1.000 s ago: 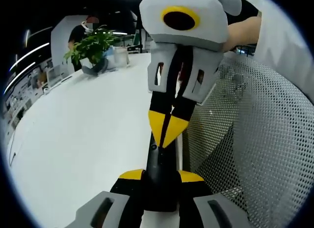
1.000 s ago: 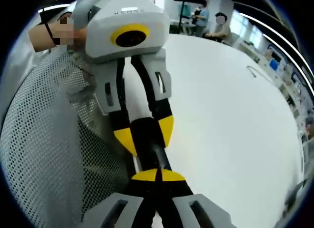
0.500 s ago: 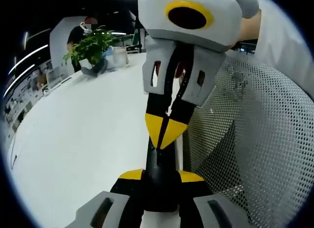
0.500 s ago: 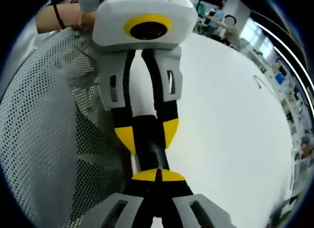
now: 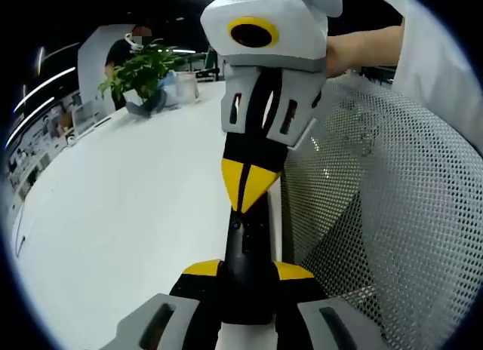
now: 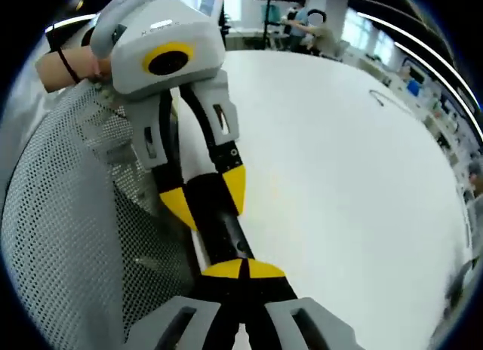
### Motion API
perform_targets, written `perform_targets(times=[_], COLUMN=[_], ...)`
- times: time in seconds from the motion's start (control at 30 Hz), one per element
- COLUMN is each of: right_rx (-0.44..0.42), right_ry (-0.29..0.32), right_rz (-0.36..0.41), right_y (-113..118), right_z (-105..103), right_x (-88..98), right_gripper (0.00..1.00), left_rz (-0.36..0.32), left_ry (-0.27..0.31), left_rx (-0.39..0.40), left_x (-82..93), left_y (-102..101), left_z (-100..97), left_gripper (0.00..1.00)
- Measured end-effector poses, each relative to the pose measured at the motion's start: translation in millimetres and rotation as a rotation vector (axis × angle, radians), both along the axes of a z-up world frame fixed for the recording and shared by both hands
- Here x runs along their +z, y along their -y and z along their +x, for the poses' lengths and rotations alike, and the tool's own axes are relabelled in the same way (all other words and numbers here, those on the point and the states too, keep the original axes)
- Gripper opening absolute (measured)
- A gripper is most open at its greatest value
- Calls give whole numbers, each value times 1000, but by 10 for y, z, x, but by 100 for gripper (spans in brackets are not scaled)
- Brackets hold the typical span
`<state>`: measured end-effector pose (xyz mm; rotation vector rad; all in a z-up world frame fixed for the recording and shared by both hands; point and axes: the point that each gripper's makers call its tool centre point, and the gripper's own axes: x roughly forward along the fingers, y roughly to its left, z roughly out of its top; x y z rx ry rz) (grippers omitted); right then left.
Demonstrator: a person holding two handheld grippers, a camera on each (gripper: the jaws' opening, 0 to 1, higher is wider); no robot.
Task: Press the specified remote control buttons in sequence, fully releasing each button before pressing the next.
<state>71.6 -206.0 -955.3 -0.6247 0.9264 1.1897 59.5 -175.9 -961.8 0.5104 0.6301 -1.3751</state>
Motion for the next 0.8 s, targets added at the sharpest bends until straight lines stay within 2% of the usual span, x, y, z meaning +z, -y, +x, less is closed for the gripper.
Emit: perform_targets(times=[0.07,0.23,0.33,0.47,0.57,0.6,0.7,0.73,0.8], right_rx=[-5,109,153,177,208,212,153,126,115], right_ry=[-15,22,7,-22,-14,-13,-44,-74,-86], right_rz=[-3,-31,-72,-88,-99,-102,-104,-112,-115], right_y=[-4,-135,-147,-143,-173,-174,-178,-164,-166], right_z=[13,-25,-23,-60,-93,-88,-26,-39,-19], right_x=[1,1,-11,0,0,-3,-21,-23,-28], right_gripper=[0,0,0,0,0,0,0,0,0], left_rz=[0,3,2,6,6,6,3,3,2], left_ry=[0,5,3,7,5,5,4,4,4], left_rx=[-3,-8,-7,-11,-9,-10,-6,-8,-7], left_x=[0,3,3,-1,0,0,1,3,3], left_y=[-1,-1,0,-6,-9,-10,-2,1,4], left_z=[-3,-10,-9,-9,-6,-6,1,-1,-1], left_gripper=[24,24,24,24,24,24,24,24,24])
